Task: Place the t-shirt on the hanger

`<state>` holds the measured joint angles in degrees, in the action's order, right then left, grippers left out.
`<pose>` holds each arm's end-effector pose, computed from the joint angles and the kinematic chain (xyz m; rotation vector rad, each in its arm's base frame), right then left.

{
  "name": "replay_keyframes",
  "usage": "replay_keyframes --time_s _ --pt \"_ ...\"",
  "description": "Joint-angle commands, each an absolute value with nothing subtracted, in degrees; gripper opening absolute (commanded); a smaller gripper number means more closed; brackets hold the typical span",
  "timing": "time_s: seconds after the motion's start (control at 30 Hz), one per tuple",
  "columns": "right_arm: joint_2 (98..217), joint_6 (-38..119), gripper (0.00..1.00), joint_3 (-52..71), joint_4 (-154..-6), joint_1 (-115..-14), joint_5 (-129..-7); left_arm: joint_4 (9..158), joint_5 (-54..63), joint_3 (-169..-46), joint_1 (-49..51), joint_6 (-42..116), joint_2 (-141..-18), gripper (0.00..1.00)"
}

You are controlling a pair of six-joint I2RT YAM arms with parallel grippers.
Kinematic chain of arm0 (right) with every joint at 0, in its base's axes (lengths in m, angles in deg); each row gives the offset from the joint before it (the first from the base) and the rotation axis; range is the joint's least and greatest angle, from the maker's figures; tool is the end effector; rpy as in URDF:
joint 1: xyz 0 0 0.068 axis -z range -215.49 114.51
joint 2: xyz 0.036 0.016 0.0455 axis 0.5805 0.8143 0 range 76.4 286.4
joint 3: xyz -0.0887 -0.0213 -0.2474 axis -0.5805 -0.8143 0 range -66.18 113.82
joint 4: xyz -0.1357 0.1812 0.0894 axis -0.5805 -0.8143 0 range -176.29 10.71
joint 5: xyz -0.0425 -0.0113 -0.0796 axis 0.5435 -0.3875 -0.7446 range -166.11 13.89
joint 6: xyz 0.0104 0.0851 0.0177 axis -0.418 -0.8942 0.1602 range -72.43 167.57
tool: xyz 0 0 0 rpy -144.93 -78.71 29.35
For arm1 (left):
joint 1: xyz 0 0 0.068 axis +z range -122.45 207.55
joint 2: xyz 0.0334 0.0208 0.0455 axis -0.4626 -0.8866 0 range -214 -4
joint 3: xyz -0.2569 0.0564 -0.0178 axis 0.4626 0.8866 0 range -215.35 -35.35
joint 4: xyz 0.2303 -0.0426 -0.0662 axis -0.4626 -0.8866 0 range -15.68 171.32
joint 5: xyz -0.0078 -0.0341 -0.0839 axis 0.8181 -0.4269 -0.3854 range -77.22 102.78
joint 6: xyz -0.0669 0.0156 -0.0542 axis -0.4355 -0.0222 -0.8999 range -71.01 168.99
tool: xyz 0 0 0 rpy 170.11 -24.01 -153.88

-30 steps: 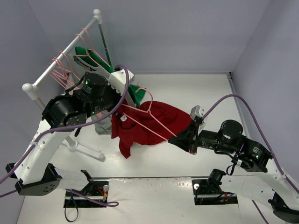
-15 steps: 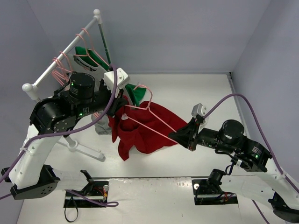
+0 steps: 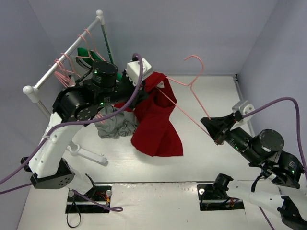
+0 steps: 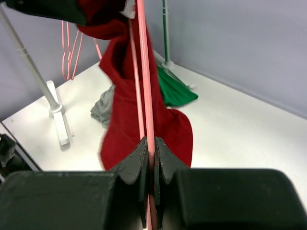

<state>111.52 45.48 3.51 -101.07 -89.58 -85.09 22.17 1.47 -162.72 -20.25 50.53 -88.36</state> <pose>0.0746 0.0823 0.4708 -0.4830 1.2999 0.7185 0.1655 -0.2052 0.5228 0.9255 1.6747 -0.7372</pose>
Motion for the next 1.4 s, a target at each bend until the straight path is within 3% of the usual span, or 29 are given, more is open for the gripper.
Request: replay_keyframes --time_s 0.0,0.07,0.2,0.47,0.8,1.1,1.37 --pt "111.1 43.3 0.0 5.1 -97.9 -89.5 -83.2 25.5 7.2 -162.6 -20.7 51.4 -86.4 0.0" --pt "112.1 41.3 0.0 3.5 -98.4 -89.5 -72.2 28.7 13.6 -160.2 -20.6 51.6 -84.5 0.0" --pt "113.2 37.7 0.0 0.2 -97.5 -89.5 -63.9 31.6 19.5 -155.1 -19.9 52.7 -81.3 0.0" --pt "116.2 39.6 0.0 1.9 -95.4 -89.5 -57.3 31.7 16.5 -149.8 -19.1 53.2 -79.9 0.0" --pt "118.7 40.3 0.0 0.2 -87.3 -89.5 -52.1 31.6 4.7 -143.8 -15.3 54.4 -74.4 0.0" --pt "123.1 45.8 0.0 0.1 -80.6 -89.2 -60.6 31.6 2.0 -145.1 -15.3 53.6 -72.1 0.0" --pt "120.4 51.4 0.0 4.2 -83.3 -85.5 -83.4 31.6 2.0 -148.4 -15.3 54.9 -74.7 0.0"
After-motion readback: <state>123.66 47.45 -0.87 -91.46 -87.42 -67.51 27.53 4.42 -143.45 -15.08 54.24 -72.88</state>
